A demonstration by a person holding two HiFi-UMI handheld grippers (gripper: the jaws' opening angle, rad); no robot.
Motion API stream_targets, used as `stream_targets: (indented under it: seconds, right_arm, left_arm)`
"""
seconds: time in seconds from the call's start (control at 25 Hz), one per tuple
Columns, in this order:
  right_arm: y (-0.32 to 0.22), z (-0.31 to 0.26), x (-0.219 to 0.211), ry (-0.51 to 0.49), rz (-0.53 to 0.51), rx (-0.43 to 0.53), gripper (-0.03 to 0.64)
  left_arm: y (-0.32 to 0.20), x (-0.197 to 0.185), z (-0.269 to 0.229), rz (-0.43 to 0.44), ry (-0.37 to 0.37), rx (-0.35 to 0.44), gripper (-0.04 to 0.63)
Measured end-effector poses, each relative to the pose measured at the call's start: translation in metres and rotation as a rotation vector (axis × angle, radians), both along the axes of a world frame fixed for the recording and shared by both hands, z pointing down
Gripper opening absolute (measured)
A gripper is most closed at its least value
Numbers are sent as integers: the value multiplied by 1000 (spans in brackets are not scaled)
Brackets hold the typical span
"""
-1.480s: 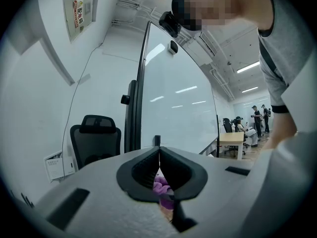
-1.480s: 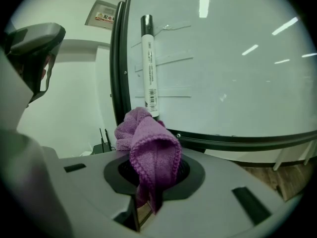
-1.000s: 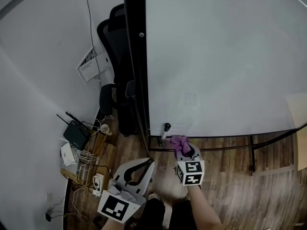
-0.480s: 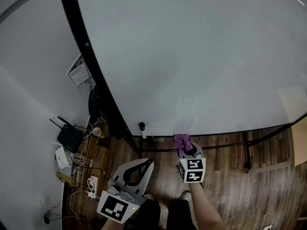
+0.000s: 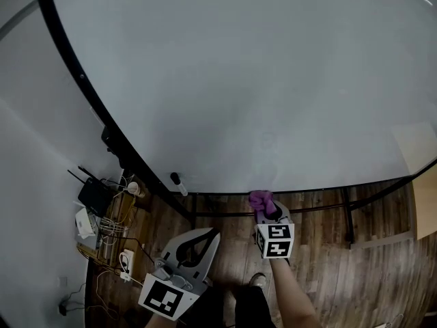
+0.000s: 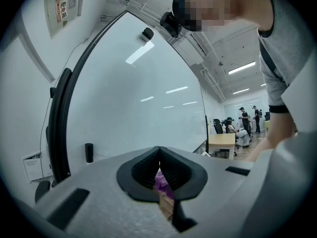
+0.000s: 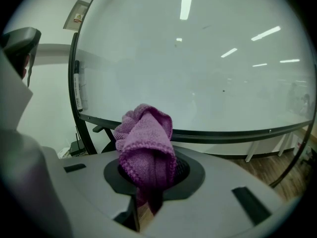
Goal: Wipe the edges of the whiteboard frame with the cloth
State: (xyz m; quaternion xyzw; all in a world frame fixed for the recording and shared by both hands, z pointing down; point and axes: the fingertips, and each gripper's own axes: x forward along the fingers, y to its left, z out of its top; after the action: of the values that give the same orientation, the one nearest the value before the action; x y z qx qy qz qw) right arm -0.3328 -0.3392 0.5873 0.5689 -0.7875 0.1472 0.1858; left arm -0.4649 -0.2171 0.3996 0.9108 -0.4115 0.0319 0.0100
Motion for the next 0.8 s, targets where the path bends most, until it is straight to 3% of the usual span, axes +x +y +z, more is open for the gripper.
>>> stream_targets:
  seconds: [0.8]
  right_arm:
    - [-4, 2, 89, 17, -20, -5, 74]
  left_arm:
    - [15, 91, -5, -21, -18, 23, 17]
